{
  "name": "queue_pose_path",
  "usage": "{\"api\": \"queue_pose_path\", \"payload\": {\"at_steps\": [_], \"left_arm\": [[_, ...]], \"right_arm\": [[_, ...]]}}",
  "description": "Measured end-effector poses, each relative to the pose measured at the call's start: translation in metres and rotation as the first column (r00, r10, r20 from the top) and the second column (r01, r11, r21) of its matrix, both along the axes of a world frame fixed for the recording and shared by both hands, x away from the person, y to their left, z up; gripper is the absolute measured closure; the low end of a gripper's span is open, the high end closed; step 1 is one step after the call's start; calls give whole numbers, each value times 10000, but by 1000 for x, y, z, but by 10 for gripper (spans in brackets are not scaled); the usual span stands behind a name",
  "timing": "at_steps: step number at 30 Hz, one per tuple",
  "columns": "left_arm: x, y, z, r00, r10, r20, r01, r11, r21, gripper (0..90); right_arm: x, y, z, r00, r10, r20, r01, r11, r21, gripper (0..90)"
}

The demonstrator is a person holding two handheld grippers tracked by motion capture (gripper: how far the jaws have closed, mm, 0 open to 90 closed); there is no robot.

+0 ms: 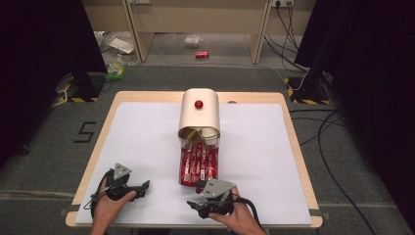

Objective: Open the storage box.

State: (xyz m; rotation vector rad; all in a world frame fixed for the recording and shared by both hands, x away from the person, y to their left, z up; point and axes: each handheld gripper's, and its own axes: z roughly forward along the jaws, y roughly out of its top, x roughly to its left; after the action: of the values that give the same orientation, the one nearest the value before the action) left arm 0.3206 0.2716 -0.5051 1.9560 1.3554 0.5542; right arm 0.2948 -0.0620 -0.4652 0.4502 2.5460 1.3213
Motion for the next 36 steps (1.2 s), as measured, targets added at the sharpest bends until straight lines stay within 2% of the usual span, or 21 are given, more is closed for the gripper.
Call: {"api": "queue_pose_path", "payload": {"at_steps": [10, 13, 16, 17, 19, 23, 24, 25, 27, 31, 33, 36], "left_arm": [[0, 0, 0, 10000, 6, 8, -6, 10000, 12, 56], [0, 0, 0, 10000, 6, -5, -6, 10000, 24, 56], [0, 0, 0, 10000, 5, -9, -5, 10000, 22, 56], [0, 0, 0, 10000, 5, -9, -5, 10000, 22, 56], [0, 0, 0, 10000, 3, -10, -3, 10000, 21, 56], [0, 0, 0, 10000, 8, -8, -8, 10000, 22, 56], [0, 0, 0, 10000, 8, -9, -8, 10000, 16, 56], [0, 0, 0, 10000, 7, -11, -7, 10000, 18, 56], [0, 0, 0, 10000, 7, -11, -7, 10000, 19, 56], [0, 0, 0, 10000, 1, -12, -1, 10000, 33, 55], [0, 0, 0, 10000, 6, -9, -6, 10000, 25, 55], [0, 0, 0, 10000, -2, -14, 2, 10000, 36, 55]], "right_arm": [[-5, 0, 1, 9998, 165, -77, -165, 9999, 23, 347], [-3, 0, 2, 9998, 103, -191, -102, 9999, 70, 364], [-1, -3, 3, 9981, -151, -591, 175, 9991, 398, 388], [-1, -3, 3, 9981, -151, -591, 175, 9991, 398, 388], [0, -4, 4, 9978, -321, -576, 352, 9980, 527, 343], [2, -9, 10, 9957, -749, -540, 801, 9916, 1012, 346], [5, -12, 14, 9928, -1036, -598, 1108, 9848, 1336, 346], [5, -14, 16, 9911, -1176, -629, 1254, 9821, 1408, 346], [7, -15, 17, 9890, -1341, -625, 1420, 9789, 1468, 345], [11, -16, 19, 9777, -2034, -517, 2088, 9675, 1427, 278], [12, -16, 20, 9766, -2094, -486, 2143, 9665, 1412, 272], [17, -16, 22, 9688, -2412, -570, 2473, 9560, 1581, 293]]}}
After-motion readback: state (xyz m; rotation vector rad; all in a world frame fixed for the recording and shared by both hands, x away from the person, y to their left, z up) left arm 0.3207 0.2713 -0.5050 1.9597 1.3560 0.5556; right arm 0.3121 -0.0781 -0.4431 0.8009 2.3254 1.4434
